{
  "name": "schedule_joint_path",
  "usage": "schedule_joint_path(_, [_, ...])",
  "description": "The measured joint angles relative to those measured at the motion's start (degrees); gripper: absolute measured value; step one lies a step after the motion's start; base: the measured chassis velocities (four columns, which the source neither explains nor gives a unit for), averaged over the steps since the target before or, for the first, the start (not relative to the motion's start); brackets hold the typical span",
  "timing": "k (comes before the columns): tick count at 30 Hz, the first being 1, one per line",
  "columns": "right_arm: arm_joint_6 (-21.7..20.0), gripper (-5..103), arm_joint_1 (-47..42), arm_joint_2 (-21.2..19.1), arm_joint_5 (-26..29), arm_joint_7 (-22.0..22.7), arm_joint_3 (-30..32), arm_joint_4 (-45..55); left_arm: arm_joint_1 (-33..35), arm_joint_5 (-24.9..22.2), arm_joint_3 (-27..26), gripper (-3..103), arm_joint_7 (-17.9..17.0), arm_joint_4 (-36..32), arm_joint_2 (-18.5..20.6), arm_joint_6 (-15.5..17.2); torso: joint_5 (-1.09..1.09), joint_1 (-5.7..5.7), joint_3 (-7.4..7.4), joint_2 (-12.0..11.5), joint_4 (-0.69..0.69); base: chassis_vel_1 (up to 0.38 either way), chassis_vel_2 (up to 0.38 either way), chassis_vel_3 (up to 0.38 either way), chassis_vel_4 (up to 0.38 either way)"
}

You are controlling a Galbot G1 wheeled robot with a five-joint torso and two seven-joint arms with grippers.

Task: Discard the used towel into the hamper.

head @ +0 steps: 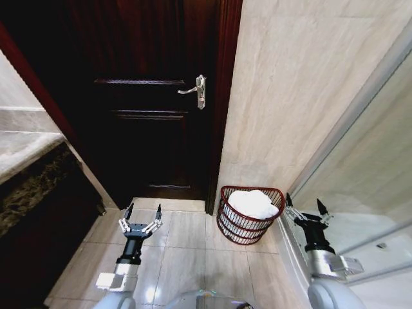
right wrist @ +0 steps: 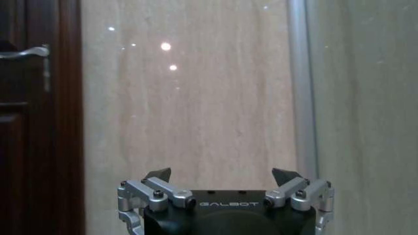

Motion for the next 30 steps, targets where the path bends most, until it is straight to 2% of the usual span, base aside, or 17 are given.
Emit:
schedule_joint_path(3, [0.9, 100, 0.1, 1.0, -0.4, -3.9, -0.5, -0.6, 0.3, 0.0, -0.6, 100, -0.6, -0.2, 0.2, 0.2, 0.00, 0.29, 0.51, 0.8, 0.01, 0.000, 0.000, 0.000, 0.000])
schedule_joint_path(6, [1.4, 100, -0.3, 1.9, -1.0, -5.3, -1.7, -0.5, 0.3, 0.3, -0.6, 100, -1.2, -0.4, 0.2, 0.2, 0.00, 0.58, 0.98, 1.6, 0.01, 0.000, 0.000, 0.000, 0.000])
schedule_joint_path(15, [0.2, 100, -0.3, 3.0, -3.8, -5.0, -5.0, 1.9, -0.6, 3.4, -0.3, 100, -4.1, -1.2, 0.4, 0.1, 0.00, 1.33, 2.22, 3.5, 0.00, 0.000, 0.000, 0.000, 0.000])
schedule_joint_path(23, [-0.8, 100, -0.2, 4.0, -6.2, -3.4, -6.3, 2.6, -1.1, 4.5, 0.3, 100, -10.0, -2.4, 0.6, 3.3, 0.01, 2.27, 3.47, 5.7, 0.00, 0.000, 0.000, 0.000, 0.000])
schedule_joint_path(30, [-1.6, 100, 0.1, 3.9, -6.1, -3.1, -4.6, 2.7, -1.0, 4.0, 0.3, 100, -10.5, -2.7, 1.7, 3.5, 0.01, 2.93, 4.47, 7.4, 0.00, 0.000, 0.000, 0.000, 0.000])
